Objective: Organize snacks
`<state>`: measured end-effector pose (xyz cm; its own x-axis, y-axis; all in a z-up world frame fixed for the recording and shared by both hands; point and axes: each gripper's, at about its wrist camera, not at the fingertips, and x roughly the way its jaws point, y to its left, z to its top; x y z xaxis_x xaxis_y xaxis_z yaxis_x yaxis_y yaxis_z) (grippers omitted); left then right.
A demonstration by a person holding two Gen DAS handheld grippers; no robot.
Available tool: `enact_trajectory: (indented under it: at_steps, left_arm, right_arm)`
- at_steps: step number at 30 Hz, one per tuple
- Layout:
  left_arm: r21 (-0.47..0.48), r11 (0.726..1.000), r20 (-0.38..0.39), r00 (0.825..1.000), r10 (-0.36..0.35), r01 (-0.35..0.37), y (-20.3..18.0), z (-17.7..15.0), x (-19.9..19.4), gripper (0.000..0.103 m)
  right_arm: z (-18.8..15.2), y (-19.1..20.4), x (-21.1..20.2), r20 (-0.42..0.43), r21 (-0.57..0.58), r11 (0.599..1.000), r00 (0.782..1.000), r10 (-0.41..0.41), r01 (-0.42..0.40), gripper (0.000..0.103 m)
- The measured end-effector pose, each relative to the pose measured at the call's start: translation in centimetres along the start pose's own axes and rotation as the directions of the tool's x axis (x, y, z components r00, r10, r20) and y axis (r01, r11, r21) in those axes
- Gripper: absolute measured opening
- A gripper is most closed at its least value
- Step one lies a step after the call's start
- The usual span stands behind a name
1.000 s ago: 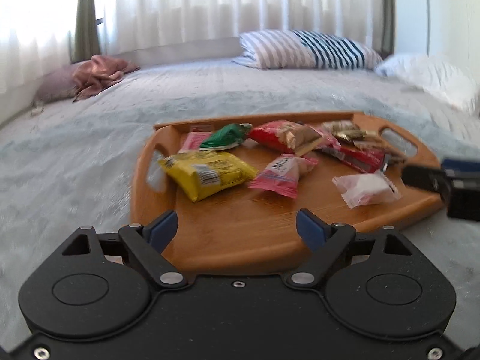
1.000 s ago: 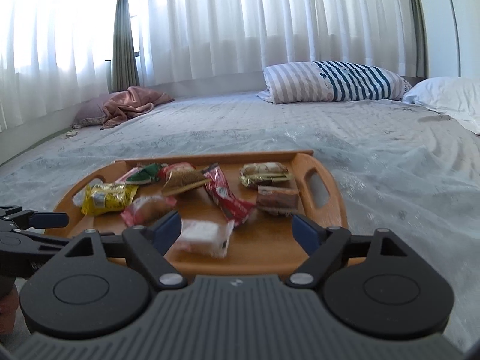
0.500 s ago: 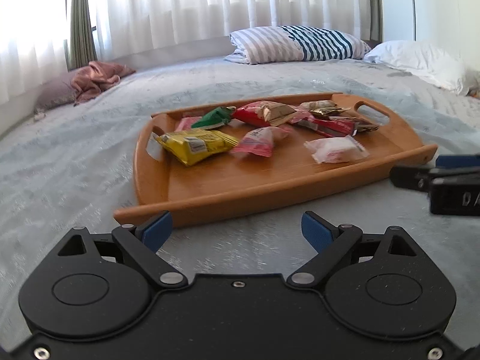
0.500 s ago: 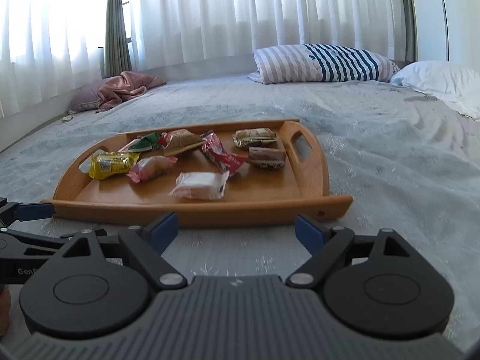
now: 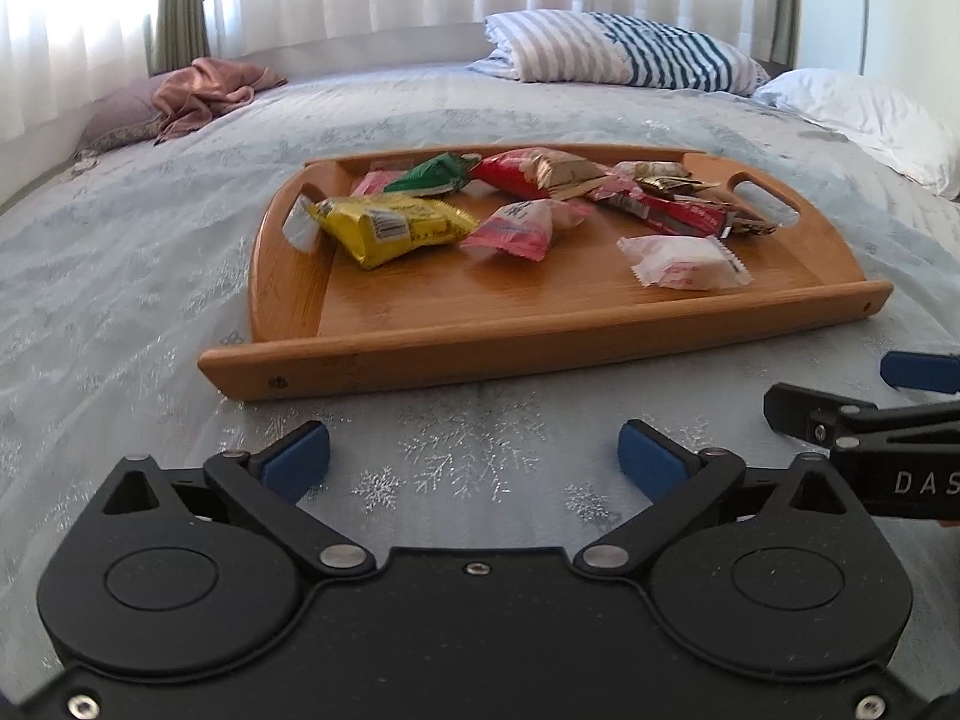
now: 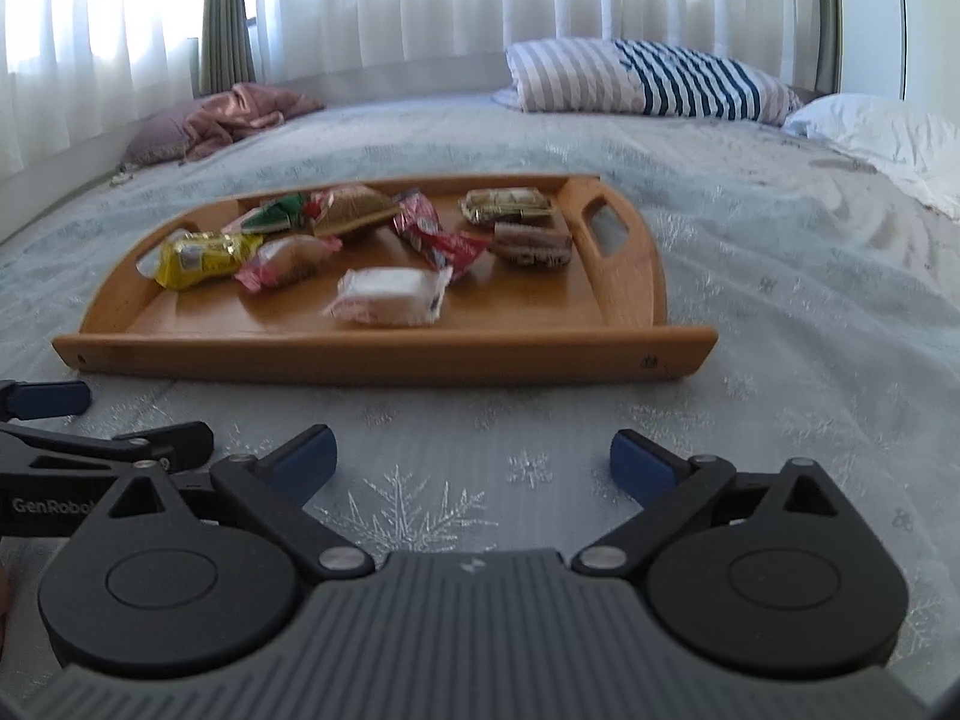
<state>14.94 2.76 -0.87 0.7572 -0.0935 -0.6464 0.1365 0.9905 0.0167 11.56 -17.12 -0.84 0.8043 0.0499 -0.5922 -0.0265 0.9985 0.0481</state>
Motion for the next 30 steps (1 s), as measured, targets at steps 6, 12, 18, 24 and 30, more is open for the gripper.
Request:
enact_trajectory:
  at_steps: [6, 12, 18, 24, 30]
  left_arm:
    - [0.003, 1.000, 0.004, 1.000, 0.010, -0.010, -0.09, -0.15, 0.18, 0.103]
    - [-0.011, 1.000, 0.008, 1.000, 0.000, 0.000, 0.17, -0.23, 0.20, 0.103]
    - [-0.015, 1.000, 0.011, 1.000, -0.003, 0.003, 0.20, -0.26, 0.15, 0.103]
    - [-0.021, 1.000, 0.010, 1.000, -0.007, 0.007, 0.32, -0.26, 0.10, 0.103]
    - [-0.022, 1.000, 0.009, 1.000, -0.008, 0.008, 0.34, -0.24, 0.12, 0.103]
  right_arm:
    - [-0.10, -0.14, 0.24, -0.017, 0.007, 1.000, 1.000, 0.000, 0.000, 0.103]
    - [-0.09, -0.15, 0.33, -0.021, 0.007, 1.000, 1.000, -0.001, 0.001, 0.103]
    - [-0.10, -0.14, 0.35, -0.020, 0.005, 1.000, 1.000, -0.008, 0.008, 0.103]
    - [-0.06, -0.02, 0.49, -0.031, -0.004, 1.000, 0.999, -0.018, 0.018, 0.103]
    - [-0.07, 0.00, 0.50, -0.032, -0.004, 1.000, 0.999, -0.018, 0.017, 0.103]
